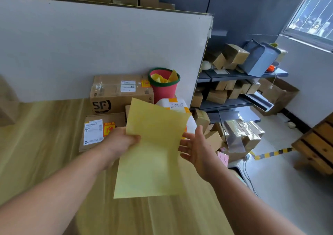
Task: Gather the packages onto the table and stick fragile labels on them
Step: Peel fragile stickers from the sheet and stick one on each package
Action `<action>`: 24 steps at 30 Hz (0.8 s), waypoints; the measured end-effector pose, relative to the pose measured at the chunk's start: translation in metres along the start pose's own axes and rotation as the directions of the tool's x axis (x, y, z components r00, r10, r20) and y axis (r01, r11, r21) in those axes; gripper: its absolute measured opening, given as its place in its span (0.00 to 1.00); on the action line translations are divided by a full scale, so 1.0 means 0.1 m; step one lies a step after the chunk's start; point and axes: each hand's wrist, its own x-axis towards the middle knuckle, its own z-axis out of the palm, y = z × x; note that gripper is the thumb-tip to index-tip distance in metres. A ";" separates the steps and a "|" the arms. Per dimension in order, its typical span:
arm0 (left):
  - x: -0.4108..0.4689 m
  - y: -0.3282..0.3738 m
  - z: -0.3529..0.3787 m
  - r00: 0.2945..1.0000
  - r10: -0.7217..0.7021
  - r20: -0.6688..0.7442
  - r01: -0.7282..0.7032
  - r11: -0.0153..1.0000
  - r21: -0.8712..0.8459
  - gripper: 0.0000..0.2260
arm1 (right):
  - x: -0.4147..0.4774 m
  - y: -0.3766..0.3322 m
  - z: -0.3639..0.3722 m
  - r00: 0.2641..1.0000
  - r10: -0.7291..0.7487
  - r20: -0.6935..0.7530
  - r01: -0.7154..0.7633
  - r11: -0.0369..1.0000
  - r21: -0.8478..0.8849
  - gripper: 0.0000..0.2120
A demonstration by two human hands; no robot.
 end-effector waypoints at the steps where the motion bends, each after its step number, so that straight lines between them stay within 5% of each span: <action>1: 0.08 0.03 0.05 1.000 -0.028 -0.002 0.028 0.999 -0.021 0.06 | 0.06 -0.03 -0.06 0.999 0.010 0.032 -0.008 0.999 -0.049 0.23; 4: 0.30 0.17 0.26 0.993 -0.117 0.008 0.117 0.988 -0.099 0.09 | 0.28 -0.17 -0.26 0.994 -0.022 0.111 0.044 0.977 -0.207 0.07; 15: 1.12 0.70 1.10 0.959 -0.196 0.206 0.268 0.864 -0.426 0.12 | 1.15 -0.74 -1.12 0.984 0.079 0.162 -0.091 0.994 0.066 0.08; 19: 1.40 0.74 1.20 0.955 -0.238 0.175 0.294 0.830 -0.474 0.22 | 1.44 -0.83 -1.37 0.979 0.165 0.120 -0.186 0.966 0.183 0.08; 22: 1.54 0.83 1.28 0.956 -0.250 0.157 0.291 0.882 -0.371 0.07 | 1.58 -0.93 -1.47 0.975 0.162 0.151 -0.176 0.980 0.088 0.05; 24: 1.64 0.87 1.33 0.967 -0.245 0.071 0.253 0.891 -0.376 0.14 | 1.69 -0.95 -1.52 0.986 0.104 0.132 -0.092 0.991 -0.097 0.09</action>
